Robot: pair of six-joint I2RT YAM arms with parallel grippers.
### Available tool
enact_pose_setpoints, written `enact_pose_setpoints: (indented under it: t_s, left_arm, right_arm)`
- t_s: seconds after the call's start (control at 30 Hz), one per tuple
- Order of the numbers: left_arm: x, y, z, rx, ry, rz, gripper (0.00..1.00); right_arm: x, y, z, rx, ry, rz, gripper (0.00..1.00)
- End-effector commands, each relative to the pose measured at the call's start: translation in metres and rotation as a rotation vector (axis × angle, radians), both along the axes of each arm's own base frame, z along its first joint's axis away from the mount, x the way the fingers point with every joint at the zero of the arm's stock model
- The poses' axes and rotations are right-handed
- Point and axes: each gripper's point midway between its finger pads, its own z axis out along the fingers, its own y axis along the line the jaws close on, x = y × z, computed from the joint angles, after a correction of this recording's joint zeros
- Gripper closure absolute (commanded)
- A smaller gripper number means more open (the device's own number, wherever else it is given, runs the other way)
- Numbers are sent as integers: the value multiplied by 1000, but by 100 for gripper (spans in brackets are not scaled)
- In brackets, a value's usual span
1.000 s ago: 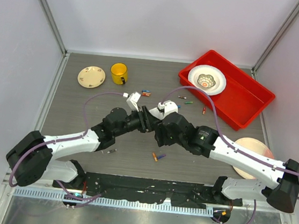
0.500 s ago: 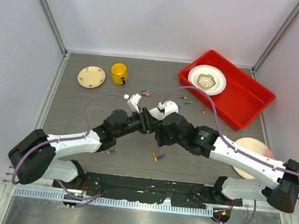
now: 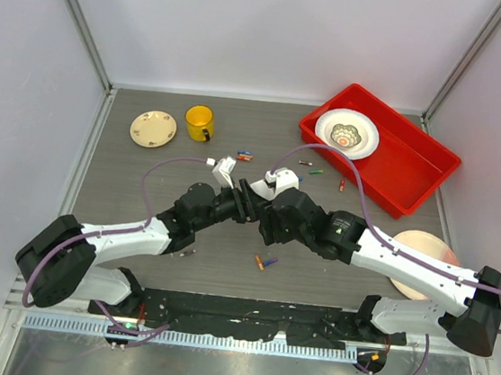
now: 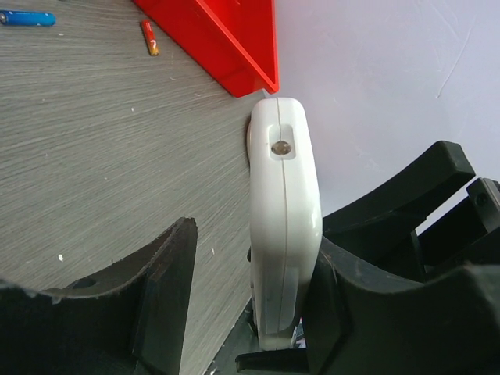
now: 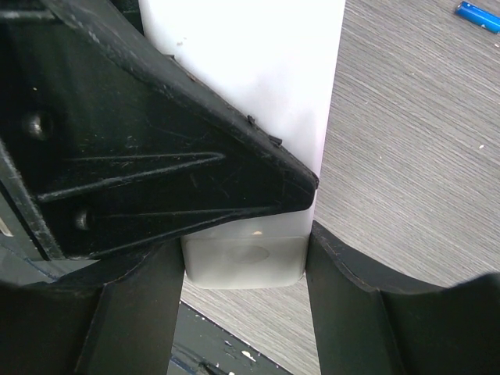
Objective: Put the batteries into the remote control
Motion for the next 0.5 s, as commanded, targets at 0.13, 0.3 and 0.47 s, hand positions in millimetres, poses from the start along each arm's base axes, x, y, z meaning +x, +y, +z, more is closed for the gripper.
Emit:
enact_pose_setpoints:
  t_s: [0.13,0.3,0.47]
  left_arm:
    - [7,6,58,-147,-143,58,37]
    - [7,5,61,-142,-155,49,37]
    - [5,-1,46,-121,-122,17,39]
  right_arm:
    - [4,10,20,78,-40,-2,99]
    - [3,10,21,83,-40,-3,99]
    - [3,9,20,81,-39,-1,99]
